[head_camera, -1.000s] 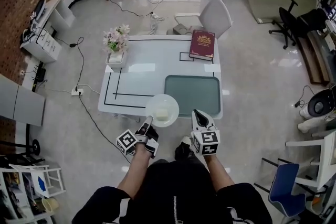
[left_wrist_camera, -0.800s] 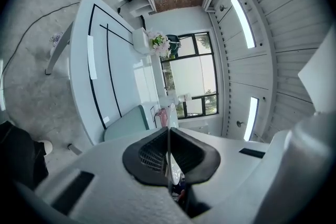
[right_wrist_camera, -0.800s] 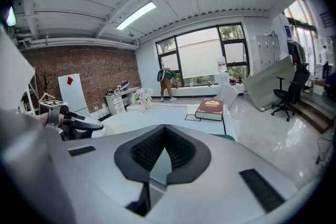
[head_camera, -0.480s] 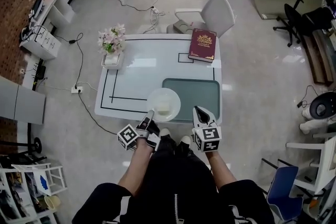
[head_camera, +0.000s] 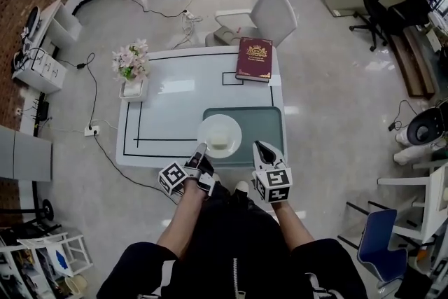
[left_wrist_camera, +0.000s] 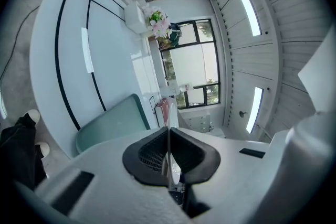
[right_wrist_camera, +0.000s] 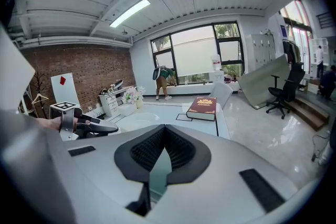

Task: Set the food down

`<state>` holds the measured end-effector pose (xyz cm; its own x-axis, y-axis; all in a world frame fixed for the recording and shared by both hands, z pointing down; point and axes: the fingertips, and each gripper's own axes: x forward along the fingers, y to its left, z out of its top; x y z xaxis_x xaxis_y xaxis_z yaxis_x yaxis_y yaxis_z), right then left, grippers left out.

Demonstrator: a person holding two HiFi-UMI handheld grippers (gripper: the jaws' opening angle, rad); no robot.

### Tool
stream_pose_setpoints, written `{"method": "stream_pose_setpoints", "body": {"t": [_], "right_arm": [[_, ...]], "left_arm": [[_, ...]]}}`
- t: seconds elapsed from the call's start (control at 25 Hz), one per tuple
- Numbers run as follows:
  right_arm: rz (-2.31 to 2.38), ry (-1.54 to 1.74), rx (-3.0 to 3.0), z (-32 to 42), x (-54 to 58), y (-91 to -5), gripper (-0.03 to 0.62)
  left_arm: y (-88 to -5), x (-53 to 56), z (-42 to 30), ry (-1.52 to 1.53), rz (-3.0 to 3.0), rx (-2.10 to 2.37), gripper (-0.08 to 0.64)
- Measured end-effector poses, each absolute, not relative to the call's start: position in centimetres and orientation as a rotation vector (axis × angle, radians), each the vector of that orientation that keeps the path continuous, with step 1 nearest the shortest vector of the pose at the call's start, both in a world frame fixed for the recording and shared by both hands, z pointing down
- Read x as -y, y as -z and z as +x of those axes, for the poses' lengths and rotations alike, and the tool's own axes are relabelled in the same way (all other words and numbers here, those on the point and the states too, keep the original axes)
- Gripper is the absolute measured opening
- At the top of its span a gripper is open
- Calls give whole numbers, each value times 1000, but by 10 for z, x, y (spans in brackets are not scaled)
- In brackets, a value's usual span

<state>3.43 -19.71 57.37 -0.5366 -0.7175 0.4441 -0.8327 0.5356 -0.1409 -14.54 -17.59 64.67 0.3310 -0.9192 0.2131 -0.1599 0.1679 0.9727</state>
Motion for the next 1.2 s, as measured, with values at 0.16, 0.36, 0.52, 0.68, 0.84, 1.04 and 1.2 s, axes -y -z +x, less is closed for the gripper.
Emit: {"method": "stream_pose_setpoints", "body": {"t": [0.16,0.36,0.52,0.68,0.84,1.04,1.2], "right_arm": [[1339,-500,2393,56,191,-580,8],[1444,-522,2315,95,184,-583,8],[1504,-547,2272,116,180,-586,8],[1512,-562,2251,120,181,-590,8],[1499,-582,2236,118,181,-599,8],[1495,-598,2221,117,182,-607,8],[1494,-607,2212,117,183,-610,8]], "left_arm": [[-670,194,-117,671,1314,1082,15],[-682,211,-85,633,1327,1018,15],[-685,217,-72,609,1335,999,15],[-700,225,-71,576,1320,1013,15],[-720,227,-74,531,1292,1044,15],[-743,228,-76,460,1256,1087,15],[-751,229,-74,416,1250,1116,15]]}}
